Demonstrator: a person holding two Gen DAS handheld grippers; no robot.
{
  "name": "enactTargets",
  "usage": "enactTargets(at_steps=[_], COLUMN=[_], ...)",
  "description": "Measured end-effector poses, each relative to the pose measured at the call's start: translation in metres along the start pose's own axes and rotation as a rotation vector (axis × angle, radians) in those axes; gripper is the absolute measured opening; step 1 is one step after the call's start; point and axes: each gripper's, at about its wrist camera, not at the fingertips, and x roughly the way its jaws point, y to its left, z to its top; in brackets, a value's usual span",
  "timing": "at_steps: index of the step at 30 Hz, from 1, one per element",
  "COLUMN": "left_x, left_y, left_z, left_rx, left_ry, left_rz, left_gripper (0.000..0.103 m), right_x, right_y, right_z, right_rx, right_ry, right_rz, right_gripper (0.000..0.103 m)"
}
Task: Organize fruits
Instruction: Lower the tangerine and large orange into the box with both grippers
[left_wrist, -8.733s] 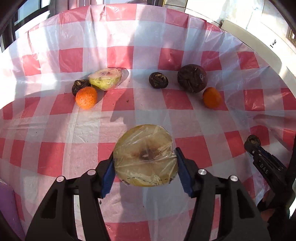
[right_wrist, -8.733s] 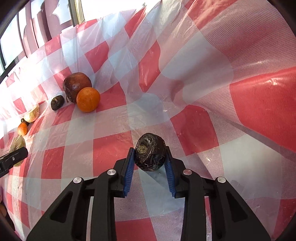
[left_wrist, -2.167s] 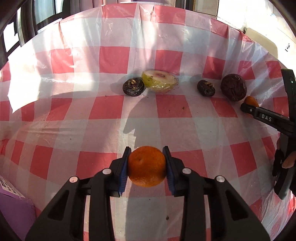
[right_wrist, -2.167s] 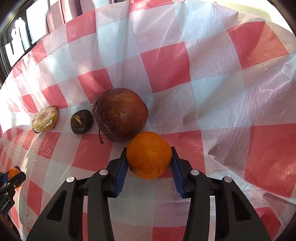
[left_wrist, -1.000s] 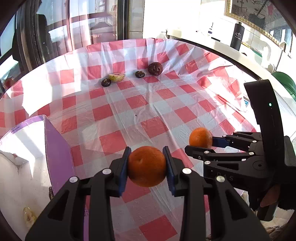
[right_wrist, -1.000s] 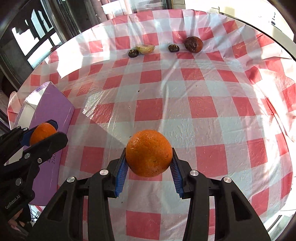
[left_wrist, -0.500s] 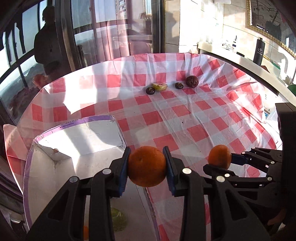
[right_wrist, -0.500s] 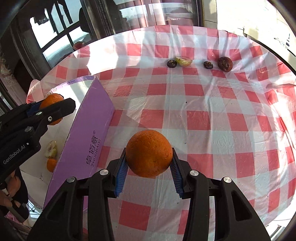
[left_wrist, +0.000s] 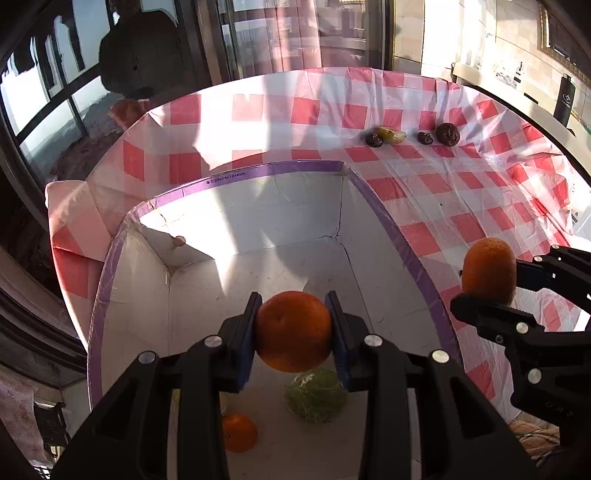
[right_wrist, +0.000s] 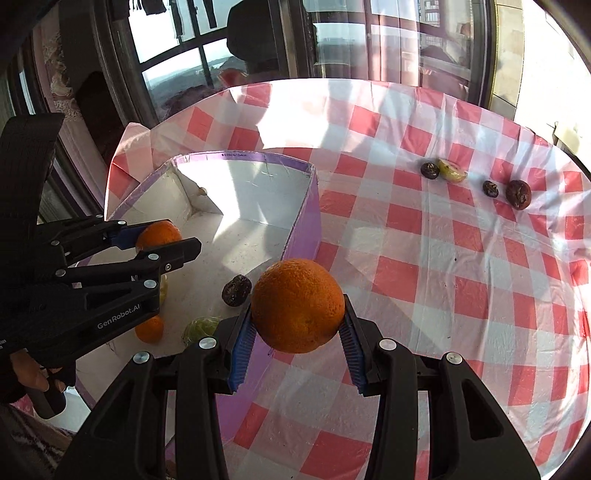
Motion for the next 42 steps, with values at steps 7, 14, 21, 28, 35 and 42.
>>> enactTargets(at_steps=[7, 14, 21, 28, 35, 42], left_x=[0.014, 0.025, 0.038, 0.046, 0.050, 0.052], left_y=[0.029, 0.052, 0.056, 0.054, 0.053, 0.054], left_z=[-0.014, -0.028, -0.036, -0.039, -0.040, -0.040], left_rx=[-0.037, -0.086, -0.091, -0.081, -0.081, -0.085], left_ry=[0.089, 0.167, 0.227, 0.264, 0.277, 0.279], left_rz=[0.075, 0.103, 0.100, 0.088, 0.083, 0.083], left_gripper=[0.035, 0.035, 0.035, 0.035, 0.036, 0.040], right_x=[0.011, 0.027, 0.046, 0.050, 0.053, 0.054], right_y=[0.036, 0.070, 0.079, 0.079, 0.079, 0.079], right_z=[0.004, 0.002, -0.007, -0.008, -0.008, -0.009], right_rx=[-0.123, -0.234, -0.262, -0.277, -0.286, -0.280], right_ry=[0.023, 0.076, 0.171, 0.191, 0.195, 0.193], right_rz=[0.067, 0.126, 0.171, 0.177, 0.168, 0.167], right_gripper=[0.043, 0.043, 0.043, 0.043, 0.044, 0.046])
